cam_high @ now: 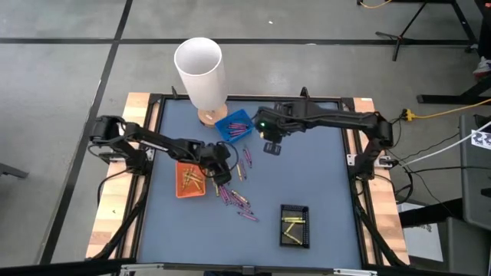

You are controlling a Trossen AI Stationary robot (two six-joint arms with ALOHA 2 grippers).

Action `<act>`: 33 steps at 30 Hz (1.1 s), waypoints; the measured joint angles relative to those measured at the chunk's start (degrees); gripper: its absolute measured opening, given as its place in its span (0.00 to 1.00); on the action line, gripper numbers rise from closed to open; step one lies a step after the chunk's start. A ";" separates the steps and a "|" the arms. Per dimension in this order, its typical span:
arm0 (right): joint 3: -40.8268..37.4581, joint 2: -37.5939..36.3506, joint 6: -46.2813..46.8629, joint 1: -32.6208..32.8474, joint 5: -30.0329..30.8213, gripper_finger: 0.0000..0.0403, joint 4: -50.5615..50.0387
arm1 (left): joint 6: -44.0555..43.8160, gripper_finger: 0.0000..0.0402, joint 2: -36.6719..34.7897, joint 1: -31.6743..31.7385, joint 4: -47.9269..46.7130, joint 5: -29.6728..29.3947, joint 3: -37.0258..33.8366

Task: Sort crayons
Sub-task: Put the yellow crayon into the orange bin

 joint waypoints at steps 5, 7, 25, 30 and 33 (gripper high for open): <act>0.00 -1.37 0.71 3.15 2.10 0.29 -2.42 | -1.52 0.32 2.65 0.64 0.04 0.00 0.00; 0.00 -1.53 1.87 4.25 2.58 0.29 -2.82 | -1.72 0.32 3.29 0.64 0.18 -0.02 0.00; -0.04 -1.53 5.18 11.24 3.46 0.29 -1.02 | -3.05 0.32 4.06 0.59 -3.07 -2.54 0.00; -0.34 -1.53 7.34 12.40 3.49 0.29 -0.30 | -2.89 0.31 4.23 0.59 -3.35 -2.64 0.02; -2.37 -1.51 8.07 13.14 3.45 0.29 2.38 | -2.89 0.27 4.25 0.59 -4.02 -2.87 0.02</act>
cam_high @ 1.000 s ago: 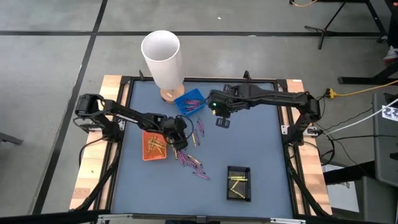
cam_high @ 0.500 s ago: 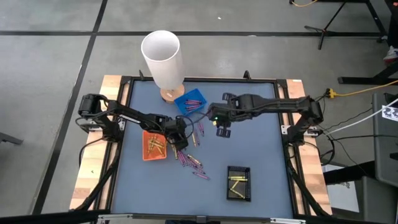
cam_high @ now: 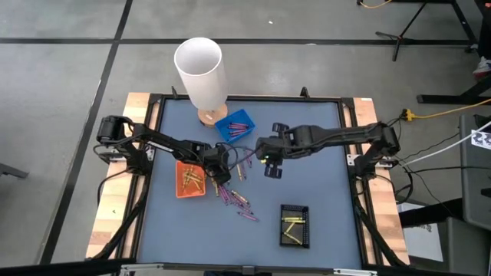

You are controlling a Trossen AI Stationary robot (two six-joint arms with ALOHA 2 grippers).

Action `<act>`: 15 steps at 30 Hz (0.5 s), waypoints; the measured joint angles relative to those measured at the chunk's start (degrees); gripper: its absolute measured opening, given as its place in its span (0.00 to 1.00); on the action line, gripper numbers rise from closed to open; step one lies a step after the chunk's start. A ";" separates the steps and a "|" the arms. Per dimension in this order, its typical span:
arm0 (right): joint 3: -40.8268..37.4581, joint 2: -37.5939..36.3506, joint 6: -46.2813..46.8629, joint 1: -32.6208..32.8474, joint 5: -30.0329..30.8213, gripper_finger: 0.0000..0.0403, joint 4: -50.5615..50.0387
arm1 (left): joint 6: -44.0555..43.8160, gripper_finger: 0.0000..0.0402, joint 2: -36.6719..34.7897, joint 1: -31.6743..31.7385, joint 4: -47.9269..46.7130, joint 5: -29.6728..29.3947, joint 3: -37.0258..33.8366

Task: Sort crayons
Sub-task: Put the yellow crayon into the orange bin

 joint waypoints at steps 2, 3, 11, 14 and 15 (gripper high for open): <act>-1.73 0.02 0.09 0.69 -0.19 0.29 1.54 | 0.00 0.24 0.00 0.00 -0.24 -0.08 0.00; -2.85 0.02 0.11 0.81 -0.20 0.29 2.79 | 0.00 0.22 0.00 -0.03 -0.34 -0.08 0.00; -12.74 0.08 5.86 2.61 -0.74 0.29 12.82 | 0.40 0.09 0.02 -0.09 -0.38 0.16 0.00; -16.59 0.08 7.46 2.82 -1.11 0.29 18.22 | 0.42 0.05 0.02 -0.09 -0.38 0.18 0.00; -17.85 0.08 7.53 2.86 -1.56 0.29 20.28 | 0.42 0.04 0.02 -0.07 -0.38 0.16 0.00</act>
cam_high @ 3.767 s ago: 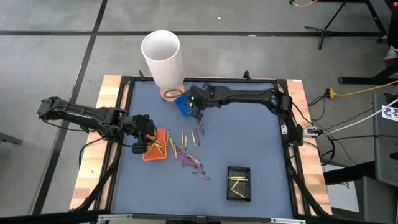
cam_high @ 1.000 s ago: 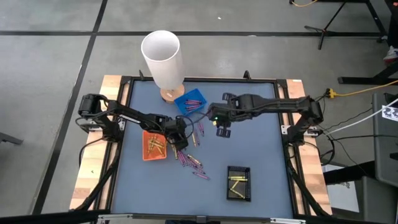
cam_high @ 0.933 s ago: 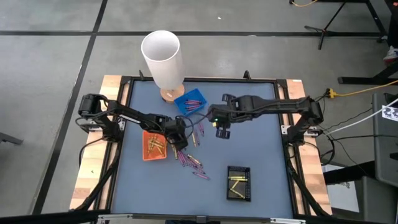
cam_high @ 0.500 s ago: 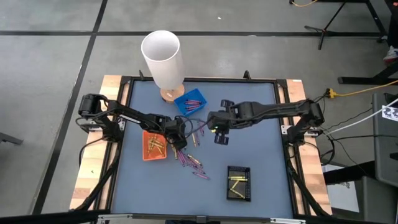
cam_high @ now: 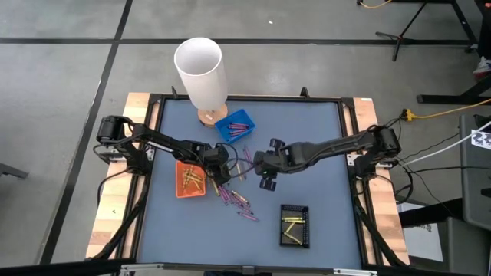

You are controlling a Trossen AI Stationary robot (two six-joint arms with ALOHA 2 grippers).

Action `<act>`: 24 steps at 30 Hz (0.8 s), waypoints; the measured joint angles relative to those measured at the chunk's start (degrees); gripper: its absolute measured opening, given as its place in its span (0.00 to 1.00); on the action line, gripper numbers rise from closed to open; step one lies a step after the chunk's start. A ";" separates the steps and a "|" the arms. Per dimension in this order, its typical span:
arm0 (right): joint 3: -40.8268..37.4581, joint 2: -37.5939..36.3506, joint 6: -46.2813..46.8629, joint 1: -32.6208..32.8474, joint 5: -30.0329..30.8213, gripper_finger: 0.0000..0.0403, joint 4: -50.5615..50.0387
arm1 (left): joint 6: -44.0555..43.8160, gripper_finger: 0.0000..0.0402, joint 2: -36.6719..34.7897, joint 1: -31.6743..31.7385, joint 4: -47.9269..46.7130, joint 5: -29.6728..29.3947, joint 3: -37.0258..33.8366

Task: Sort crayons
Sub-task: Put the yellow crayon into the orange bin

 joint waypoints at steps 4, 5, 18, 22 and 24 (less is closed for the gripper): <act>-5.05 0.00 0.11 -0.04 -3.46 0.29 7.57 | 0.02 0.01 0.00 0.00 -0.01 -0.04 0.00; -6.29 0.00 0.10 -0.04 -3.73 0.29 9.48 | 0.03 0.01 0.00 0.01 0.00 -0.04 0.00; -11.53 0.00 0.10 -0.07 -5.58 0.29 20.38 | 3.38 0.01 0.15 0.03 -1.73 -0.02 2.59; -11.53 0.00 0.09 -0.07 -5.67 0.29 22.08 | 6.35 0.01 0.15 0.09 -6.17 -0.04 6.91; -11.53 0.00 0.08 -0.07 -6.56 0.29 22.75 | 8.04 0.01 0.15 0.09 -9.68 -0.04 9.33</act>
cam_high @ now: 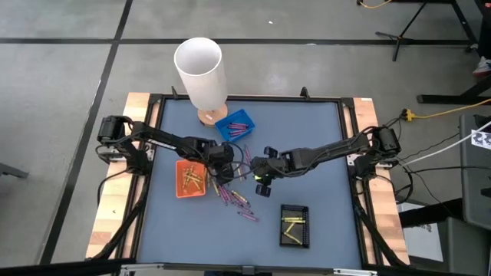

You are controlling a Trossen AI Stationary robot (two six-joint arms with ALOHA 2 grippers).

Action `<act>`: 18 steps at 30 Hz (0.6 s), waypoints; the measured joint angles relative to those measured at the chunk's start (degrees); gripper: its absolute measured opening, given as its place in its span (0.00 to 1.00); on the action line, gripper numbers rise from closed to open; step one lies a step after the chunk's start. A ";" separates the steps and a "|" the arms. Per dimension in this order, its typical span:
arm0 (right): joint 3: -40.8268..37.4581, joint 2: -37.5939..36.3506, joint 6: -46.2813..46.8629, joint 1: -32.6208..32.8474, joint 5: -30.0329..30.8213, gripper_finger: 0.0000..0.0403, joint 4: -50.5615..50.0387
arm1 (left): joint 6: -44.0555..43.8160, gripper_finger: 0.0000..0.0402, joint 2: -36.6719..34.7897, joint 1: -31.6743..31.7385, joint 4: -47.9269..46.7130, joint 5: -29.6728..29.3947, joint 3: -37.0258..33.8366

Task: Sort crayons
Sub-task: Put the yellow crayon into the orange bin

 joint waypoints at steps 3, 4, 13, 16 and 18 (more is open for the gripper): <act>0.00 0.00 0.00 0.00 -0.04 0.29 -0.06 | 3.41 0.01 -0.02 -0.22 -4.64 -0.02 4.11; 0.00 0.00 -0.02 0.00 -0.02 0.29 -0.06 | 4.40 0.01 -0.02 -0.43 -6.38 -0.07 5.39; 0.00 -0.02 -0.04 0.01 -0.02 0.29 -0.06 | 7.19 0.01 -0.05 -4.05 -22.78 -0.11 14.63; 0.00 -0.02 -0.11 0.02 -0.04 0.29 -0.09 | 6.56 0.01 -0.09 -5.94 -27.25 -0.11 15.52; 0.00 -0.02 -0.13 0.02 -0.04 0.29 -0.15 | 4.64 0.01 -0.09 -7.23 -29.91 -0.80 15.56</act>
